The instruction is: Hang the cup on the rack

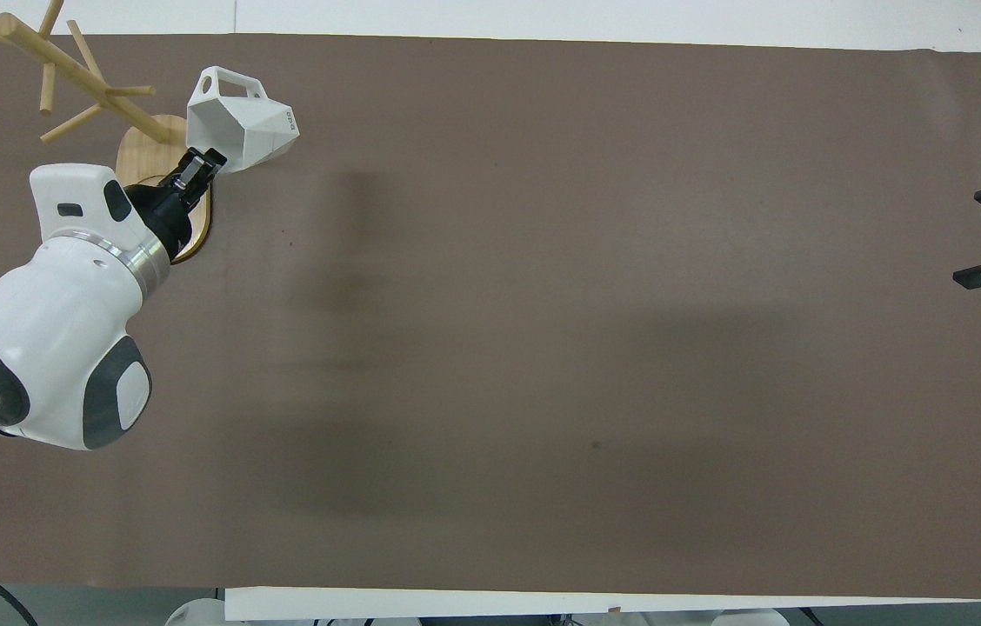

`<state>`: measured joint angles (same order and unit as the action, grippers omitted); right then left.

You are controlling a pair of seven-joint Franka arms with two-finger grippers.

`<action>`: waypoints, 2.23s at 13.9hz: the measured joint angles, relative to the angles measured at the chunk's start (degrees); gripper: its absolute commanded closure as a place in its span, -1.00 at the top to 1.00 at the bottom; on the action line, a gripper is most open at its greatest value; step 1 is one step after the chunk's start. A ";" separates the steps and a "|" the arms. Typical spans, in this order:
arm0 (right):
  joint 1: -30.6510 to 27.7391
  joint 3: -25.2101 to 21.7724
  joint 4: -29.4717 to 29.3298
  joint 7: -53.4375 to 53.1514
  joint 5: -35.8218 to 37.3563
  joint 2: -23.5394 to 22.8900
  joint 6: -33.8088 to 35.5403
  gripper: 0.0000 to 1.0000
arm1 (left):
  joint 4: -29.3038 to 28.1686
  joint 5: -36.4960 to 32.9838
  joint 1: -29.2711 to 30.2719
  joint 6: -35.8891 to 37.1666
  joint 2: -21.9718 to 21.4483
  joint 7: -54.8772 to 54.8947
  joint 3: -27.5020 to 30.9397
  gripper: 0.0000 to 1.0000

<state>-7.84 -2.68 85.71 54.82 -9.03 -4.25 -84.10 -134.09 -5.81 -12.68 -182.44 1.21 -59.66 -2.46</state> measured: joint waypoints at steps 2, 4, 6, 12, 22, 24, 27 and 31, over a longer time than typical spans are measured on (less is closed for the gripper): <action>2.03 0.02 -2.77 -13.68 4.58 0.23 4.64 1.00 | 1.12 0.00 1.70 -0.80 1.99 0.62 0.02 -1.00; 4.68 0.07 -4.83 -24.93 8.00 0.58 7.89 1.00 | 2.17 0.00 3.48 -1.07 3.27 1.39 0.04 -1.00; 5.24 -0.10 -6.45 -33.51 8.79 0.86 11.09 1.00 | 2.58 0.00 5.26 -1.08 3.71 2.14 0.04 -1.00; 7.61 -0.15 -4.33 -48.87 11.17 3.29 12.20 1.00 | 1.93 -0.01 8.26 -1.04 5.10 3.71 -0.06 -1.00; 8.27 -0.21 -3.39 -49.52 11.33 3.42 11.62 1.00 | 11.96 -0.02 11.36 24.97 2.39 6.71 0.02 0.99; 8.26 -0.21 -3.24 -49.52 11.33 3.45 11.63 1.00 | 18.54 -0.03 11.46 40.80 0.72 13.97 0.01 0.99; 8.23 -0.27 -3.15 -49.52 11.33 3.47 11.63 1.00 | 26.66 0.00 12.71 58.88 0.04 27.56 0.12 0.99; 8.30 -0.19 -3.12 -49.52 11.33 3.49 11.63 1.00 | 36.15 1.88 13.37 79.09 0.73 44.60 0.06 0.99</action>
<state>0.46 -2.87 82.58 5.30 2.29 -0.76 -72.47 -97.95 -3.92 0.69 -103.35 1.93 -15.06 -2.40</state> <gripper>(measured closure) 0.000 0.000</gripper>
